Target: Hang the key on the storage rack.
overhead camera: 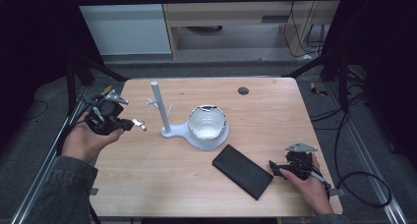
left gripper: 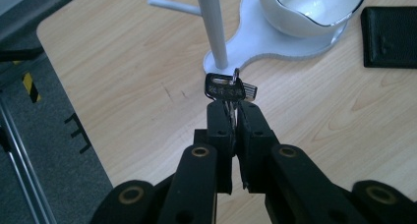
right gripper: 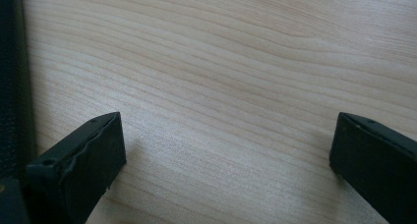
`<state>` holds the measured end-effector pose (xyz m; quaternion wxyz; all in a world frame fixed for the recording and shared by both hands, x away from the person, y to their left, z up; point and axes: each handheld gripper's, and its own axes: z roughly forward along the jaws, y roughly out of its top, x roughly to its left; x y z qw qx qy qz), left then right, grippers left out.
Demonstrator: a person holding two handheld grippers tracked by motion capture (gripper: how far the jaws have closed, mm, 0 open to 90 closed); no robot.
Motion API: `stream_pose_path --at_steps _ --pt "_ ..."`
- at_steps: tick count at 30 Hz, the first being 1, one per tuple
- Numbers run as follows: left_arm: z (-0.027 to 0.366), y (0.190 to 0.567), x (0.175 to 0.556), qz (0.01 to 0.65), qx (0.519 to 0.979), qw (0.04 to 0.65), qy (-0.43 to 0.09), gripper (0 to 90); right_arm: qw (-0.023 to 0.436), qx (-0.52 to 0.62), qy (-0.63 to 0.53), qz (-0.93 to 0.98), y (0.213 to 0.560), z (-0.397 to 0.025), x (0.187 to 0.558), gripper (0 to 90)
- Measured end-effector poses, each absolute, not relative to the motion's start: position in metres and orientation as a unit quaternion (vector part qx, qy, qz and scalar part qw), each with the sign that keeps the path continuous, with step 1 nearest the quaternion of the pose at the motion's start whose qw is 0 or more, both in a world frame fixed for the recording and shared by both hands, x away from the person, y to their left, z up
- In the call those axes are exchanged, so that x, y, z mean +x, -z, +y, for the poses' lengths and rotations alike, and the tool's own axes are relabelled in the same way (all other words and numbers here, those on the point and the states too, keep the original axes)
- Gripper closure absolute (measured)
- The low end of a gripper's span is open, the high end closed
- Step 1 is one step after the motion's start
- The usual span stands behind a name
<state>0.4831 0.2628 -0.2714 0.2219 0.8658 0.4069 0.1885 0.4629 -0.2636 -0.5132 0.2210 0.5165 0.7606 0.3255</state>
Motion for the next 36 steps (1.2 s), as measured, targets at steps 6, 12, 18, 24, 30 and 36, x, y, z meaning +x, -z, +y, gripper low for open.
stream_pose_path --at_steps 6,12,18,24,30,36 --pt "0.257 0.258 0.495 0.396 0.872 0.214 -0.195 85.1 0.221 0.516 -0.325 0.761 0.513 -0.264 0.463 0.7" --pt "0.253 0.252 0.507 0.392 0.872 0.223 -0.193 85.1 0.221 0.517 -0.325 0.760 0.513 -0.264 0.463 0.7" --pt "0.252 0.249 0.517 0.389 0.872 0.223 -0.194 85.1 0.223 0.516 -0.324 0.761 0.513 -0.264 0.463 0.8" --pt "0.250 0.246 0.521 0.388 0.872 0.225 -0.194 85.1 0.223 0.516 -0.324 0.761 0.513 -0.263 0.462 0.9" --pt "0.248 0.246 0.528 0.392 0.872 0.221 -0.194 85.0 0.224 0.514 -0.324 0.762 0.513 -0.263 0.460 1.0" --pt "0.248 0.247 0.532 0.394 0.870 0.224 -0.194 85.0 0.223 0.515 -0.326 0.761 0.513 -0.263 0.460 0.9"
